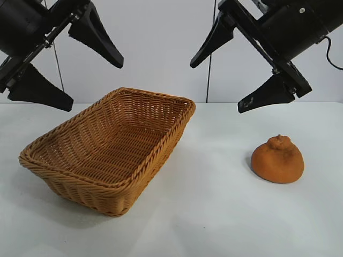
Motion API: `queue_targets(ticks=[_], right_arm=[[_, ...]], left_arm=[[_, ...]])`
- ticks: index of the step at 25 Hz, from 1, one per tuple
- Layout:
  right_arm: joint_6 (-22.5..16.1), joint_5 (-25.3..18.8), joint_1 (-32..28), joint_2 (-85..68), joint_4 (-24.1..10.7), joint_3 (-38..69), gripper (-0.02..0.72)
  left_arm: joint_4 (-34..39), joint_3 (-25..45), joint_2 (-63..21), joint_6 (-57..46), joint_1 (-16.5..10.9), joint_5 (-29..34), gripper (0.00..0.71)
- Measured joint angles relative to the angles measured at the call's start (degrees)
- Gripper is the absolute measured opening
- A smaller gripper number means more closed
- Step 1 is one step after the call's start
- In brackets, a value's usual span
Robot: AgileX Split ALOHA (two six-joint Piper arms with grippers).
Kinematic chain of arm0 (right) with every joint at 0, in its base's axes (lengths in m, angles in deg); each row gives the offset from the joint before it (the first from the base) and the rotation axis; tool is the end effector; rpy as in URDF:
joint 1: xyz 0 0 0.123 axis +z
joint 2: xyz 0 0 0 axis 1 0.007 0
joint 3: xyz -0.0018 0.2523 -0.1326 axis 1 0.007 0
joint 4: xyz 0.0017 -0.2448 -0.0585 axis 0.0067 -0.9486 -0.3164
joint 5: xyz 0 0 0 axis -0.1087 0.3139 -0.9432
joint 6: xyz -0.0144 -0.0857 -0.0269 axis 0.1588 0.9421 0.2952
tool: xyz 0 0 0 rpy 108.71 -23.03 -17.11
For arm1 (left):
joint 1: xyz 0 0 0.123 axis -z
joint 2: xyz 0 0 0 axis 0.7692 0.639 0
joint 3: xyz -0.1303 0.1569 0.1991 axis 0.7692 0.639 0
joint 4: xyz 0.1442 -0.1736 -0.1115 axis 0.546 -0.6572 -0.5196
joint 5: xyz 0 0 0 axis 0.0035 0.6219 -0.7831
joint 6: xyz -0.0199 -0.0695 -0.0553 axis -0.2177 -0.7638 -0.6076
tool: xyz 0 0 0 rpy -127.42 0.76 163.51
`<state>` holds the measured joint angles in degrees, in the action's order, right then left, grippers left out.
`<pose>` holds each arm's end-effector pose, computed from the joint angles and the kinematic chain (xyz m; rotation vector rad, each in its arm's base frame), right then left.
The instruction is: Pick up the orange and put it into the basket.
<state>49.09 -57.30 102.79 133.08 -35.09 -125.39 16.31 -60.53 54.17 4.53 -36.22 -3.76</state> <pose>0.3249 0.1281 0.2403 -0.0014 2.6971 0.9810 0.3025 -0.1239 0.2551 -0.0574 2.5994 -0.9544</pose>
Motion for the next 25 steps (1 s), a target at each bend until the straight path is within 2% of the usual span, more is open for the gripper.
queue_targets(ticks=[18,25], right_arm=[[0.0,0.0,0.0,0.0,-0.1,0.0,0.694],[0.0,0.0,0.0,0.0,-0.1,0.0,0.694]], left_arm=[[0.0,0.0,0.0,0.0,0.0,-0.1,0.693],[-0.2,0.0,0.0,0.0,0.0,-2.6,0.693]])
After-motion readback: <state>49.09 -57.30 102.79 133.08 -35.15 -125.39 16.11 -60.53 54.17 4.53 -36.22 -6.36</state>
